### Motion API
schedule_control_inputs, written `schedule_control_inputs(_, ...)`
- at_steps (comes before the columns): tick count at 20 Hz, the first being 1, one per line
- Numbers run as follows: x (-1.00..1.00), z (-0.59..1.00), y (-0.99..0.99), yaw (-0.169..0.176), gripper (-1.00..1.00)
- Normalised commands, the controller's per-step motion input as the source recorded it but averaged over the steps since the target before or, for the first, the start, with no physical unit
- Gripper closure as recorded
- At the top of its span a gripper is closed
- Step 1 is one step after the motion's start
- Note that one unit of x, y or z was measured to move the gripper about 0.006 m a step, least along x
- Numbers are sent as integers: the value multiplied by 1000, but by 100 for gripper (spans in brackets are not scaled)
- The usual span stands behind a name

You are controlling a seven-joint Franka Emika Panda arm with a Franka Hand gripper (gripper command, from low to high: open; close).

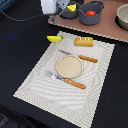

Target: Interact with the objects in diverse but meaningful ways.

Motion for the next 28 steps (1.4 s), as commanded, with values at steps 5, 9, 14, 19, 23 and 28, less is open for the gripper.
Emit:
schedule_control_inputs(5,0,-438,-88,3,-100)
schedule_control_inputs(9,0,-469,-32,2,-100)
schedule_control_inputs(14,34,-417,-4,1,-100)
schedule_control_inputs(19,8,-491,-3,0,-100)
schedule_control_inputs(23,-11,-527,31,11,-100)
schedule_control_inputs(28,-19,-467,76,20,100)
